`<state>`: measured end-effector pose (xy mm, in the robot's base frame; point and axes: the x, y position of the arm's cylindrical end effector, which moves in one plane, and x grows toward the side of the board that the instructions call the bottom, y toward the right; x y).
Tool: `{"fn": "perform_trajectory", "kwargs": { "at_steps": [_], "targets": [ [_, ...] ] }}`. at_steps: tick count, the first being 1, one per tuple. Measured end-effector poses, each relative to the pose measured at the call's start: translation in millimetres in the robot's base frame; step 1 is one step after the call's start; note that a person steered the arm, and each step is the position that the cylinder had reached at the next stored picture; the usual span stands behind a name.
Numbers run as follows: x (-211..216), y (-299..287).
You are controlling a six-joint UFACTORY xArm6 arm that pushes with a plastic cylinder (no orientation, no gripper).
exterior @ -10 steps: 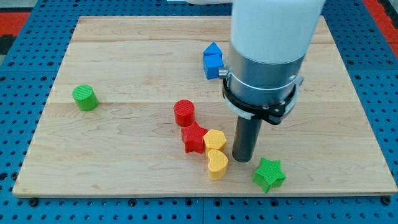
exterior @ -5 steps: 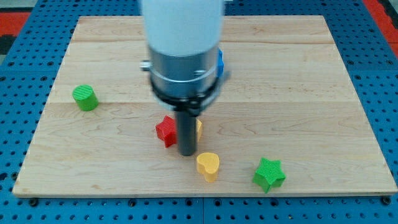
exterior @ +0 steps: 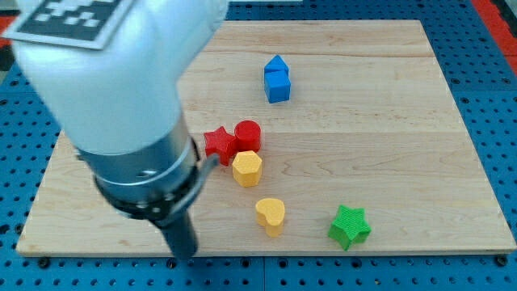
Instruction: Separate the green star from the yellow hexagon
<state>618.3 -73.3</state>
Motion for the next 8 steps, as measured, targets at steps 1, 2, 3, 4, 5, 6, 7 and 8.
{"fn": "perform_trajectory", "kwargs": {
  "at_steps": [1,2,3,4,5,6,7,8],
  "targets": [
    [0.0,88.6],
    [-0.7,90.9],
    [-17.0,79.6],
    [-36.3,79.6],
    [-36.3,85.4],
    [-64.9,84.4],
    [-80.1,79.8],
    [-78.1,78.0]
  ]
}}
